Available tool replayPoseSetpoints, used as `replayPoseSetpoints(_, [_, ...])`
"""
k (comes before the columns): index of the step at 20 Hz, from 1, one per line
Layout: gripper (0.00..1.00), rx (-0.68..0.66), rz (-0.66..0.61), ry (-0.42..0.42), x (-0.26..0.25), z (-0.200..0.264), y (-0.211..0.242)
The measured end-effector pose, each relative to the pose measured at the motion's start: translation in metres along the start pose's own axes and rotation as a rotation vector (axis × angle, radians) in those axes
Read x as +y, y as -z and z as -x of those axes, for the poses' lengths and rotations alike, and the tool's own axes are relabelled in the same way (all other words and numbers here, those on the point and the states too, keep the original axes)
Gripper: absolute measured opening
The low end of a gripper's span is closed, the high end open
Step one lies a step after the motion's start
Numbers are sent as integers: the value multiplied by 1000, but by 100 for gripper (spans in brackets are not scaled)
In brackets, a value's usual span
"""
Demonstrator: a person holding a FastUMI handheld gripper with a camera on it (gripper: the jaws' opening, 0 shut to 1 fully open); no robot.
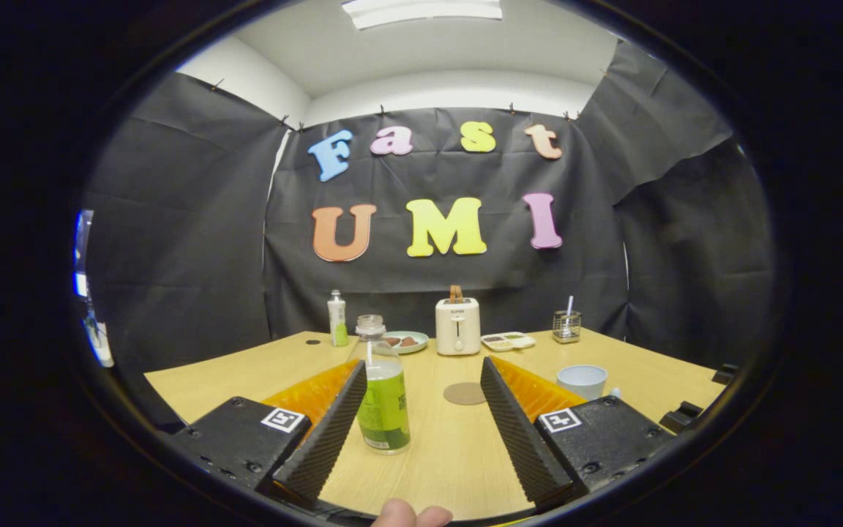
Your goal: Take the bottle from table, then pour the juice into the cup, finally place the bottle on the coaster
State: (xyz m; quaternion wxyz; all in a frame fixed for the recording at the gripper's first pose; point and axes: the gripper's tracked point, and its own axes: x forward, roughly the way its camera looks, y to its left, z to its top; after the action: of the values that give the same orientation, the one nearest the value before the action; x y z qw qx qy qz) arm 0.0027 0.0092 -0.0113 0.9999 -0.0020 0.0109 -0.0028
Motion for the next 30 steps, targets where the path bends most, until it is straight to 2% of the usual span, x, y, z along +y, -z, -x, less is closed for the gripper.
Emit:
replayPoseSetpoints(16, [100,47,22,13,10,-4,15])
replayPoseSetpoints(30, [100,179,5,19,38,-45,61])
